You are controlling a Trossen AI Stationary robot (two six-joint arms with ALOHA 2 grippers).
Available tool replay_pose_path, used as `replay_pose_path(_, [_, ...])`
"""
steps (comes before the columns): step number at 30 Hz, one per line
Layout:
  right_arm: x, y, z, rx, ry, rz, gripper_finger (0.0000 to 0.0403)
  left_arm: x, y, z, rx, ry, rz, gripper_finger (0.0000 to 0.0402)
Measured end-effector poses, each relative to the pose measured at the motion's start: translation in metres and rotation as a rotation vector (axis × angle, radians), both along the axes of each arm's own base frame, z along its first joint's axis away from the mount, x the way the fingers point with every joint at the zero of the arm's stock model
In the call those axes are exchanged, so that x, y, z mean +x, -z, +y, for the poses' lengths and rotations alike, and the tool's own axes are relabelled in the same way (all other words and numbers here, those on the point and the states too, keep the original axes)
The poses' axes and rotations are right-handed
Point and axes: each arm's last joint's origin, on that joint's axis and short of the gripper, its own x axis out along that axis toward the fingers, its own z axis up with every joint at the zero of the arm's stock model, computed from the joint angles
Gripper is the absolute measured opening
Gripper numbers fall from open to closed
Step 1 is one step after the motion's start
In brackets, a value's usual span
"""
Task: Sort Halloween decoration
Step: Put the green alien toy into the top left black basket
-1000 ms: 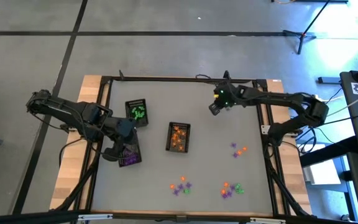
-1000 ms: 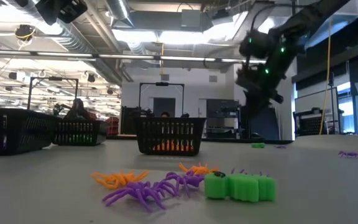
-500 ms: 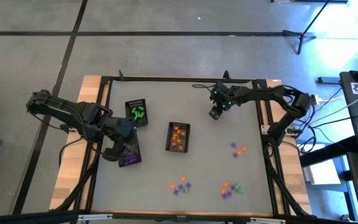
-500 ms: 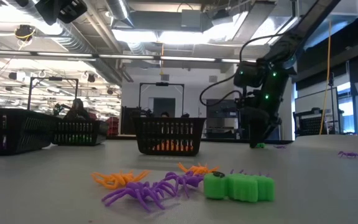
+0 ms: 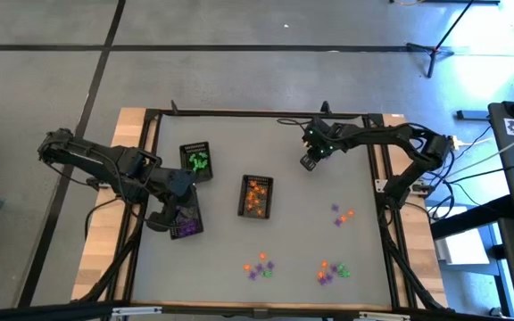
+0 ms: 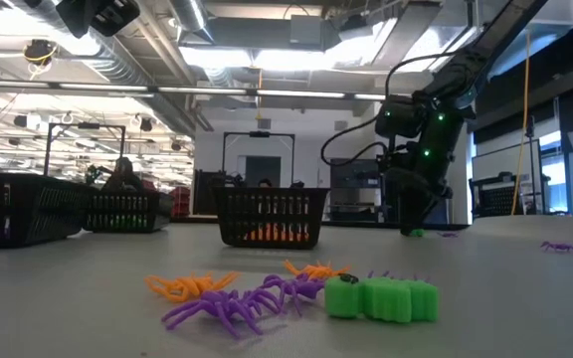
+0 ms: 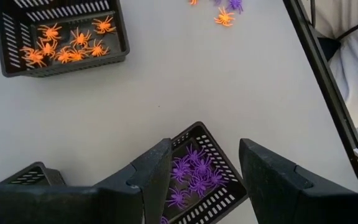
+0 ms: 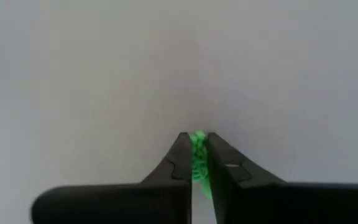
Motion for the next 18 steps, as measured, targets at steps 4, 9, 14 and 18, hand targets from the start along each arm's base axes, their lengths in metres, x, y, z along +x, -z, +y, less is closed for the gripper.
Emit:
replay_pose_path(4, [0.011, -0.022, -0.002, 0.001, 0.016, -0.114, 0.0031, -0.001, 0.001, 0.0, -0.016, -0.037, 0.023, 0.0179])
replay_pose_path(9, [0.041, -0.05, 0.007, -0.032, -0.061, -0.262, 0.0011, -0.001, 0.001, 0.001, -0.01, -0.051, 0.025, 0.0179])
replay_pose_path(14, [0.082, -0.087, 0.025, -0.131, -0.125, -0.595, 0.0028, -0.001, 0.001, 0.002, 0.017, -0.069, 0.017, 0.0179])
replay_pose_path(18, [0.114, -0.113, 0.04, -0.169, -0.2, -0.734, 0.005, -0.002, 0.001, 0.002, 0.02, -0.073, 0.021, 0.0179])
